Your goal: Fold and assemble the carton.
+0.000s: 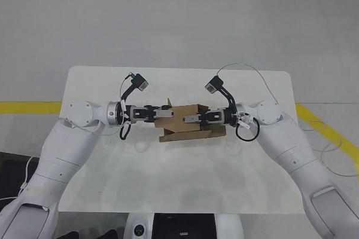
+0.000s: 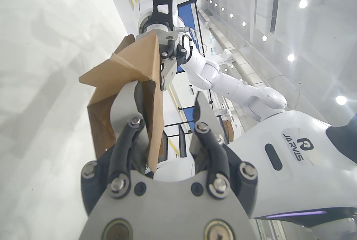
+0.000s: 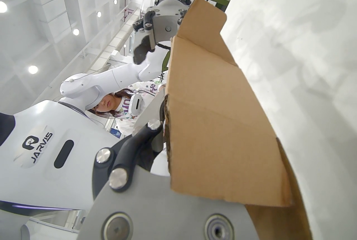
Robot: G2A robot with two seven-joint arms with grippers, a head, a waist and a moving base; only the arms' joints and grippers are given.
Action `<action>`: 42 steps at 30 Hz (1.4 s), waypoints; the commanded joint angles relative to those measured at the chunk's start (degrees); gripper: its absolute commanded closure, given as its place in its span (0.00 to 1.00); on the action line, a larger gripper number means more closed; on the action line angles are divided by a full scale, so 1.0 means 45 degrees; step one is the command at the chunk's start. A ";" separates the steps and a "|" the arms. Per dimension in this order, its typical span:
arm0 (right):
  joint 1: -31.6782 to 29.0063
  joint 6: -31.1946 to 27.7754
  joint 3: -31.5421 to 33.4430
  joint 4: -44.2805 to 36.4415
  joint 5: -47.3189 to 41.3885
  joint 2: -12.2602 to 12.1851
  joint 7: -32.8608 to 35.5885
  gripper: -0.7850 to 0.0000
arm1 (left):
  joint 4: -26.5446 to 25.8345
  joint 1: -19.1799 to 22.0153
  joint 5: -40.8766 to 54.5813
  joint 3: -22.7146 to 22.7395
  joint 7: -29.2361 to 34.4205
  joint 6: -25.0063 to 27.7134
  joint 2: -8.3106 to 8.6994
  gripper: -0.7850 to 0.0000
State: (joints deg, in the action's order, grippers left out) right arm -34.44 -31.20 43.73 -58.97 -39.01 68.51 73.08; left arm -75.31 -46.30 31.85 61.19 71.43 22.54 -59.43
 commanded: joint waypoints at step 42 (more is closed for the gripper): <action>-0.0373 -0.0082 0.0347 -0.0252 0.1464 0.0474 -0.0645 1.00 | -0.2614 -0.1204 -0.0331 0.0536 -0.0759 -0.0610 -0.0045 0.00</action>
State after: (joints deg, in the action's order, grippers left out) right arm -36.14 -31.61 45.20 -60.13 -32.43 70.63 70.17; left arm -87.02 -51.68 30.48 63.56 68.04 19.79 -59.64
